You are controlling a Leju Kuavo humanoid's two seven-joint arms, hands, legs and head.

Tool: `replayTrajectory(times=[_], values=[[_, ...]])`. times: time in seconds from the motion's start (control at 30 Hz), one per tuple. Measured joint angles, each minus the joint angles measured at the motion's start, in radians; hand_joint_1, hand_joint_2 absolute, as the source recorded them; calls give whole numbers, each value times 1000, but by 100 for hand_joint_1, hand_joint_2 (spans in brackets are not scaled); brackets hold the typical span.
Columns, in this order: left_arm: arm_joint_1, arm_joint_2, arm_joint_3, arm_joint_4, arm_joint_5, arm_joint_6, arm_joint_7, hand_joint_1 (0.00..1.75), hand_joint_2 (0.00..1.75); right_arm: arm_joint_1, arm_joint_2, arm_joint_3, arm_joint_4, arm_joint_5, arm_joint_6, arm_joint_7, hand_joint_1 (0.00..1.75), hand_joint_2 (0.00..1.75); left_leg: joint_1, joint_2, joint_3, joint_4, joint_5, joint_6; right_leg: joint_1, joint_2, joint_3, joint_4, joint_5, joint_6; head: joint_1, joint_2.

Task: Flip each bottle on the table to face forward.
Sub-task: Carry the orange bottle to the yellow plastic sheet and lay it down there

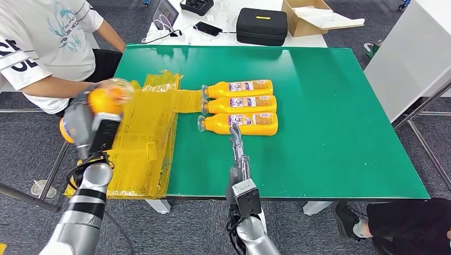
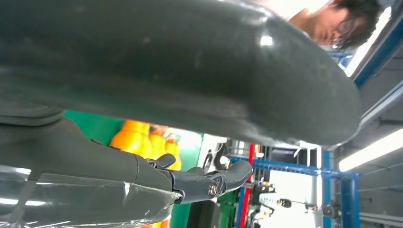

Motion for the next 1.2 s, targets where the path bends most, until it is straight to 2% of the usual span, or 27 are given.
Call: replayTrajectory(times=[0.13,0.33,0.43,0.73,1.1,1.13,1.2], values=[[-81,81,-104,182,-203,-110,16,175,175,-9,0,14,-1,-5,34,0,0,0,0,3,0,0,0,0,0,3,-1,0,2,-2,0,0],[-126,150,-194,323,-250,-156,26,175,175,-9,0,19,-1,-5,46,0,0,0,0,5,0,0,0,-1,0,5,-3,0,2,-3,0,0],[-136,166,-214,353,-261,-172,30,175,175,-9,0,20,-1,-5,48,0,0,0,0,5,0,0,0,-1,0,5,-3,0,2,-3,0,0],[-132,198,-255,425,-256,-314,20,175,175,-11,0,21,10,-4,77,0,0,0,0,5,-1,0,0,-1,0,4,-3,0,2,-3,0,0],[-80,206,-274,465,-254,-327,14,175,175,-21,5,21,48,-8,104,13,0,0,0,5,-1,0,0,-1,0,4,-2,0,2,-3,0,0],[-78,206,-274,465,-251,-328,12,157,175,-22,5,21,52,-8,105,15,0,0,0,5,0,0,0,-1,0,4,-2,0,2,-3,0,0],[-75,206,-274,465,-246,-329,10,73,175,-25,5,21,58,-8,106,17,0,0,0,4,0,0,0,-1,0,4,-2,0,2,-3,0,0]])
